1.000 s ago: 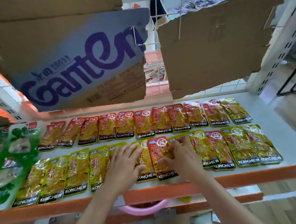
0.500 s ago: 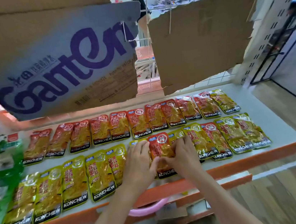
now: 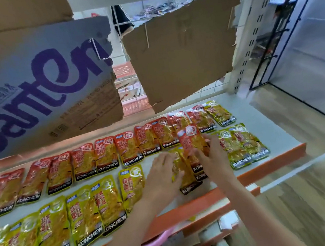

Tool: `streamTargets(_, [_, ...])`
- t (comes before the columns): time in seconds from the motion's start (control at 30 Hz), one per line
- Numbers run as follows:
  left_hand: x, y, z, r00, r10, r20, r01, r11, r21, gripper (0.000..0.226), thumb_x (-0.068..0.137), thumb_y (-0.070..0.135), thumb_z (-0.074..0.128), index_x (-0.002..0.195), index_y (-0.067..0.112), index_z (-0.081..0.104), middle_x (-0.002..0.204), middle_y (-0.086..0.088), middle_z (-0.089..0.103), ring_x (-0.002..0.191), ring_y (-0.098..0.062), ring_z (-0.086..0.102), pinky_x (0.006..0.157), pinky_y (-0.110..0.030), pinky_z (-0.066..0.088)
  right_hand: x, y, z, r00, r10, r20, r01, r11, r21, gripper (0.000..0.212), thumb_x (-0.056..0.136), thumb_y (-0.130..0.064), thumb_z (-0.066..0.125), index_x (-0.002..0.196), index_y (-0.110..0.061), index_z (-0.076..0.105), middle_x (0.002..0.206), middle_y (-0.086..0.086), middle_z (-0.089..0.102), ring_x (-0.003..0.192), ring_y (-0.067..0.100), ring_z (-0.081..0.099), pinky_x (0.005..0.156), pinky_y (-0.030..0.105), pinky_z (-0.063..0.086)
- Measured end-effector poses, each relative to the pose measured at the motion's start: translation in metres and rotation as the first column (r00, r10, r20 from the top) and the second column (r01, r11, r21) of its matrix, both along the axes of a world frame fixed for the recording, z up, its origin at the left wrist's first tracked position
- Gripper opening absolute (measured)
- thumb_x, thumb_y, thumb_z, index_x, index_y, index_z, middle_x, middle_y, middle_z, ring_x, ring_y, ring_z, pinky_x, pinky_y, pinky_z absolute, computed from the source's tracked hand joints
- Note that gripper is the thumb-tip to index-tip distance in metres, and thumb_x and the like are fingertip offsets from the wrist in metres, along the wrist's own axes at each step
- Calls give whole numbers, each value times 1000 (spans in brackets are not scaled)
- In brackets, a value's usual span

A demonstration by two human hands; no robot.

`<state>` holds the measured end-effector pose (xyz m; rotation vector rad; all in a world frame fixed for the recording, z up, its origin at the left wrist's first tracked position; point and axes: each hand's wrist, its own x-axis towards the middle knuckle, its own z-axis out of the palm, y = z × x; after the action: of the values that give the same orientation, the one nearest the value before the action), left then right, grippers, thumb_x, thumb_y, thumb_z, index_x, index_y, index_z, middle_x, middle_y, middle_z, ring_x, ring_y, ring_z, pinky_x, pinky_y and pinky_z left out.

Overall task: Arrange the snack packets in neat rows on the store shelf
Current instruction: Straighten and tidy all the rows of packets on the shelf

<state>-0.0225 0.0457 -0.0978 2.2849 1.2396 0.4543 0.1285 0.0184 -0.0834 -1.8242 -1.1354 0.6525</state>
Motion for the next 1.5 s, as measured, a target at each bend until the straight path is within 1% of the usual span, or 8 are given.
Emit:
streamTargets(0.17, [40, 13, -8, 938, -140, -317, 129, 990, -57, 80, 86, 58, 50, 149, 24, 13, 157, 5, 0, 144, -15, 1, 117, -35, 6, 66, 7, -12, 991, 21, 132, -1, 989, -149, 34, 92, -16, 57, 123, -10, 44, 101, 3, 56, 81, 15, 50, 60, 23, 35])
streamTargets(0.37, [41, 22, 10, 881, -128, -456, 53, 983, -175, 86, 79, 51, 65, 147, 27, 17, 155, 10, 8, 142, -12, 2, 115, -29, 8, 113, 22, -14, 966, 240, 94, -215, 951, -225, 14, 91, -21, 59, 98, -19, 47, 82, -9, 55, 73, 9, 51, 53, 12, 33])
streamTargets(0.57, [101, 22, 17, 963, 137, -233, -159, 984, -79, 56, 88, 47, 56, 136, 26, 38, 139, 6, 31, 132, -11, 25, 107, -28, 28, 171, 53, -2, 983, 177, -42, -180, 979, -91, 13, 91, -15, 57, 96, -21, 46, 77, -5, 54, 66, 7, 49, 45, 9, 36])
streamTargets(0.7, [167, 45, 6, 956, 272, -112, -281, 957, -73, 36, 92, 39, 50, 121, 17, 52, 125, -3, 44, 123, -18, 38, 98, -31, 36, 207, 79, -9, 987, 80, -138, -97, 988, -121, 10, 90, -16, 58, 98, -12, 52, 91, 7, 61, 81, 22, 56, 66, 32, 44])
streamTargets(1.0, [250, 104, -10, 841, 439, -316, -425, 898, 117, 65, 87, 56, 51, 124, 1, 51, 123, -15, 56, 116, -31, 51, 95, -41, 41, 239, 92, -25, 979, 171, 107, -136, 950, -280, 30, 88, -23, 62, 108, -3, 52, 99, 13, 61, 96, 27, 57, 68, 29, 35])
streamTargets(1.17, [244, 103, -4, 872, 490, -7, -488, 869, -81, 32, 84, 39, 65, 73, 11, 56, 81, -5, 59, 84, -23, 59, 67, -28, 38, 245, 97, -25, 988, 149, 26, -140, 966, -217, 28, 87, -16, 63, 106, 1, 51, 102, 18, 61, 95, 30, 58, 74, 35, 44])
streamTargets(1.4, [196, 83, 10, 601, 691, 402, -477, 714, -513, 19, 81, 17, 72, 74, 14, 55, 76, 0, 57, 81, -19, 56, 77, -37, 50, 218, 119, -19, 968, 250, 22, -241, 949, -205, 37, 87, -16, 62, 117, -4, 45, 112, 17, 60, 97, 30, 58, 78, 35, 46])
streamTargets(1.5, [180, 70, 12, 513, 741, 433, -479, 666, -571, 17, 84, 13, 68, 75, 9, 54, 76, 0, 55, 77, -14, 52, 72, -30, 45, 211, 122, -20, 890, 322, 323, -248, 936, -250, 44, 87, -25, 60, 125, -8, 47, 122, 17, 50, 116, 32, 44, 91, 35, 36])
